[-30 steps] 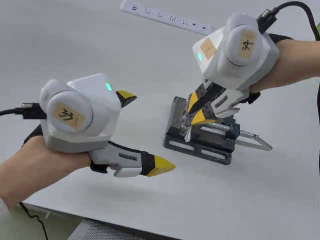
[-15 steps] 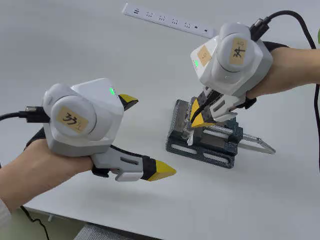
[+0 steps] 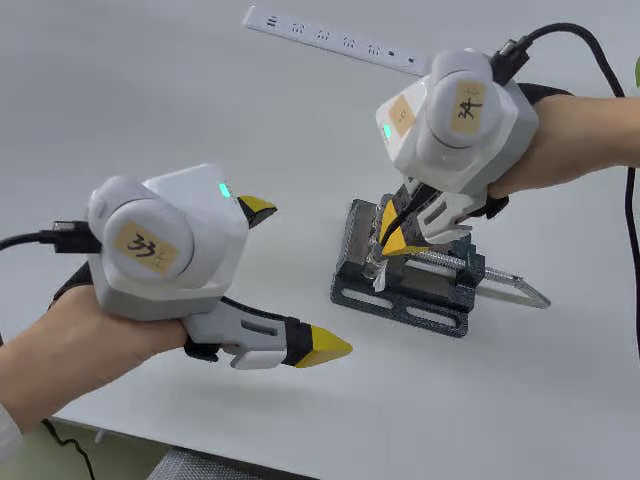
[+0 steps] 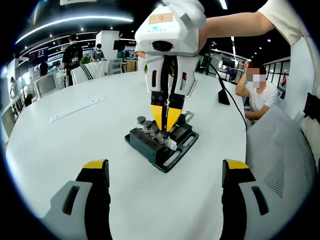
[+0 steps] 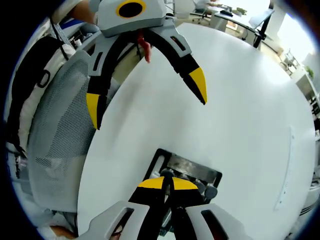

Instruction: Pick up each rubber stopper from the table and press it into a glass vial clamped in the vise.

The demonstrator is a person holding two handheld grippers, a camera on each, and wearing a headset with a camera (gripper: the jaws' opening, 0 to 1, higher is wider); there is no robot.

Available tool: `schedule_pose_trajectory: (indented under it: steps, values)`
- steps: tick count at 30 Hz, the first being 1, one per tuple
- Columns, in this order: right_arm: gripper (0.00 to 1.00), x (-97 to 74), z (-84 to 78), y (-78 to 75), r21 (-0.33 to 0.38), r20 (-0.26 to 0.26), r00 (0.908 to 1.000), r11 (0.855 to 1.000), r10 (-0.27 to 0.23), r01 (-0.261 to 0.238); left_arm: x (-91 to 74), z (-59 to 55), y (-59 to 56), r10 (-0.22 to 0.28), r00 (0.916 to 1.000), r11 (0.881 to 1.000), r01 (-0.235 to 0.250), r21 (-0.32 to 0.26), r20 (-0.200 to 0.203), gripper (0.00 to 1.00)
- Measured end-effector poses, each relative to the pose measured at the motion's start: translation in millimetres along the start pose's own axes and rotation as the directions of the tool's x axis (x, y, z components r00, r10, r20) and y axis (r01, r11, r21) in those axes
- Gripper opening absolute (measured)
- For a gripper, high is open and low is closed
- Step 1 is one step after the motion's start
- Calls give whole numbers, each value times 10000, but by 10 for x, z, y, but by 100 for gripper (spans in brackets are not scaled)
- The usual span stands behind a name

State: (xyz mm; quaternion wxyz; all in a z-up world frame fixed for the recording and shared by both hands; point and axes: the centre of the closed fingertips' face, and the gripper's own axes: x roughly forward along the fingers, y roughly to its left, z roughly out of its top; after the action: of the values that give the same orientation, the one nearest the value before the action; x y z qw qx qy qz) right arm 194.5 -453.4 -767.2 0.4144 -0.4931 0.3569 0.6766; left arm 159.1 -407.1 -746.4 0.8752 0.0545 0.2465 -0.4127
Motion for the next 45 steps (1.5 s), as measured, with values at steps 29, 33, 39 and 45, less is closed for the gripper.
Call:
schedule_pose_trajectory:
  steps: [29, 33, 39, 45]
  values:
    - [0, 30, 4, 28, 164, -245, 9997, 9999, -27, 31, 11, 1, -2, 61, 9999, 9999, -60, -153, 87, 92]
    - [0, 39, -11, 34, 15, -285, 9996, 10000, -79, 79, 20, 1, -6, 59, 9999, 9998, -58, -168, 82, 92]
    - [0, 43, -18, 20, 135, -345, 9994, 9999, -96, 101, 25, 24, 0, 107, 9998, 9997, -104, -199, 140, 91]
    - [0, 40, -23, 10, 154, -363, 9993, 9998, -98, 103, 19, 8, 41, 172, 9997, 9995, -167, -261, 171, 91]
